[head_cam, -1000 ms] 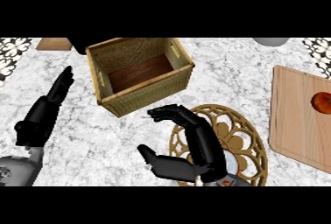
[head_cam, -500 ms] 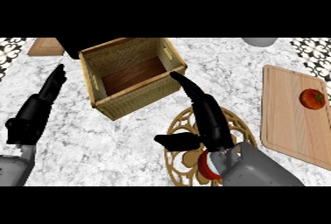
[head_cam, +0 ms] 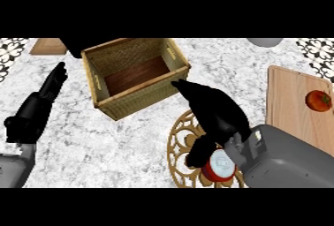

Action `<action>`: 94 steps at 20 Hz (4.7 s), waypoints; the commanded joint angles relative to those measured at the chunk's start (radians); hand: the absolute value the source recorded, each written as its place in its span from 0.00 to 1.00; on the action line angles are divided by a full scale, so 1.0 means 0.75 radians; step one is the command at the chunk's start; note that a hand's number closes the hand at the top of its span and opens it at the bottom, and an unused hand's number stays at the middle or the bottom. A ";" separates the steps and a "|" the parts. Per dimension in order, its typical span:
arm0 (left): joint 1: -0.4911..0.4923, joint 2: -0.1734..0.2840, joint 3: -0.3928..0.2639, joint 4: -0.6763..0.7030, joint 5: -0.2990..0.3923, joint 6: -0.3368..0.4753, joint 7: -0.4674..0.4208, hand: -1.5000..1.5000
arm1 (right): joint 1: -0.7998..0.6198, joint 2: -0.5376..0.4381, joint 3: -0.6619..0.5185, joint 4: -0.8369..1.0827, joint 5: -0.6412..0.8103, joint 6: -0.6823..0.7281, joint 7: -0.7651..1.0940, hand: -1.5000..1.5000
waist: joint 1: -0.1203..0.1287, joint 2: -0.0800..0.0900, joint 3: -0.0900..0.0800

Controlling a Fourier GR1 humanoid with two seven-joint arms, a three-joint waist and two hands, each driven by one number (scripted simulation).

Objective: Pick the can from the placemat and place it in the basket

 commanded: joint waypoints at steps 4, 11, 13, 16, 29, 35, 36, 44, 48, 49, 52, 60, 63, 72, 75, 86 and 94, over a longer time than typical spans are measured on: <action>-0.041 -0.020 0.015 0.017 -0.002 0.003 -0.005 0.50 | -0.220 -0.092 -0.099 -0.109 -0.453 0.417 0.423 0.00 | -0.004 0.018 0.008; -0.004 -0.010 0.028 -0.010 0.017 -0.048 -0.003 0.50 | -0.302 -0.160 -0.072 -0.087 -0.664 0.368 0.549 0.00 | 0.023 0.024 0.011; 0.007 -0.030 0.031 0.020 -0.004 -0.038 -0.057 0.50 | -0.277 -0.228 -0.067 -0.124 -0.675 0.380 0.503 0.00 | 0.019 0.026 0.012; 0.027 -0.025 0.026 0.018 -0.029 -0.044 -0.057 0.50 | -0.235 -0.220 0.001 -0.067 -0.643 0.357 0.432 0.00 | 0.029 0.031 0.013; 0.033 -0.093 0.029 -0.002 -0.072 -0.032 -0.039 0.50 | -0.079 -0.229 0.213 -0.024 -0.511 0.317 0.346 0.00 | 0.035 0.032 0.014; 0.049 -0.083 0.068 -0.025 -0.078 -0.078 -0.075 0.50 | 0.048 -0.236 0.221 -0.068 -0.376 0.300 0.312 0.00 | 0.032 0.032 0.014; -0.069 -0.075 0.083 0.020 -0.068 -0.092 0.008 0.50 | 0.110 -0.244 0.262 -0.037 -0.295 0.269 0.225 0.00 | 0.022 0.035 0.015; 0.011 -0.084 0.129 -0.046 -0.062 -0.148 -0.013 0.50 | 0.142 -0.120 0.192 0.013 -0.149 0.293 0.251 0.00 | 0.040 0.033 0.014; 0.029 -0.150 0.105 -0.043 -0.137 -0.107 -0.004 0.50 | 0.263 -0.114 0.144 -0.083 -0.101 0.325 0.254 0.00 | 0.030 0.032 0.014; -0.004 -0.118 0.141 0.000 -0.114 -0.152 -0.027 0.50 | 0.294 -0.113 0.166 -0.084 -0.067 0.315 0.246 0.00 | 0.027 0.033 0.014; -0.040 -0.145 0.147 0.003 -0.134 -0.142 0.021 0.50 | 0.298 -0.104 0.080 -0.029 -0.055 0.365 0.201 0.00 | 0.029 0.034 0.014; 0.039 -0.144 0.182 -0.007 -0.150 -0.209 -0.049 0.50 | 0.446 -0.049 0.076 -0.008 0.068 0.390 0.165 0.00 | 0.034 0.033 0.014; -0.072 -0.180 0.182 0.034 -0.190 -0.168 0.014 0.50 | 0.511 -0.056 0.101 -0.068 0.155 0.378 0.176 0.00 | 0.023 0.034 0.014; -0.036 -0.202 0.212 -0.047 -0.214 -0.201 0.048 0.50 | 0.565 -0.016 -0.060 0.047 0.153 0.500 0.053 1.00 | 0.031 0.035 0.015; 0.026 -0.136 0.292 -0.031 -0.137 -0.316 -0.027 0.50 | 0.605 0.019 -0.085 0.056 0.211 0.483 0.004 1.00 | 0.034 0.034 0.014; -0.077 -0.256 0.255 0.088 -0.267 -0.234 -0.051 0.50 | 0.617 0.111 -0.034 0.167 0.584 0.454 -0.250 1.00 | 0.028 0.036 0.015; 0.035 -0.225 0.294 -0.011 -0.244 -0.208 0.025 0.50 | 0.759 0.163 -0.332 0.157 0.826 0.089 0.530 1.00 | -0.105 -0.015 0.003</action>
